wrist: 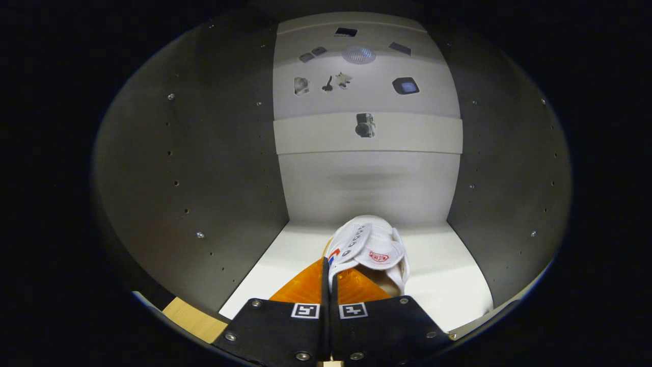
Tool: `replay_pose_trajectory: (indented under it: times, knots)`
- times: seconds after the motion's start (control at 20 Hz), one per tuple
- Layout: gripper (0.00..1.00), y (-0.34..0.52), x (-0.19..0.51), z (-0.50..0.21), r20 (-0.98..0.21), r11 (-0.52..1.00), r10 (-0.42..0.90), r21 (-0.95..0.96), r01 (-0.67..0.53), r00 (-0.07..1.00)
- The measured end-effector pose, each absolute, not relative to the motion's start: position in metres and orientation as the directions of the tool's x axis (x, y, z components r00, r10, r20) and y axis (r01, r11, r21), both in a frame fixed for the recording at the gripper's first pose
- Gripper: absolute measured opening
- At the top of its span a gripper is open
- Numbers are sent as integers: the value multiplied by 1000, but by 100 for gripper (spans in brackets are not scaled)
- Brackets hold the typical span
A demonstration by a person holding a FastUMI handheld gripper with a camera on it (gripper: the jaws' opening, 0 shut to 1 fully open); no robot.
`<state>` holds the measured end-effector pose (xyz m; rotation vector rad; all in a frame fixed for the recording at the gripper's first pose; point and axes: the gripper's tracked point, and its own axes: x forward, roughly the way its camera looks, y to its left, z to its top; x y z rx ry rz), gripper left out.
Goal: Open the shoe cabinet door, grab the shoes and put them into the shoe cabinet, then close the shoe cabinet door.
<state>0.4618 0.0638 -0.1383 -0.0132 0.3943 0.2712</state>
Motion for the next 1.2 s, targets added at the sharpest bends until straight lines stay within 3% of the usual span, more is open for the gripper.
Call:
replay_pose_trajectory:
  times: [0.1, 0.2, 0.3, 0.35, 0.45, 0.65, 1.2]
  knots:
    - [0, 67, 464, -145, -395, 964, 266, 83, -254, 879]
    - [7, 67, 464, -149, -396, 964, 263, 69, -257, 880]
    - [19, 64, 461, -146, -379, 963, 267, 60, -265, 886]
    - [33, 62, 457, -146, -378, 963, 264, 54, -263, 887]
    - [49, 61, 448, -144, -377, 968, 248, 50, -247, 892]
    - [54, 55, 435, -129, -336, 972, 234, 54, -229, 912]
    - [56, 31, 347, -85, -267, 982, 190, 42, -186, 945]
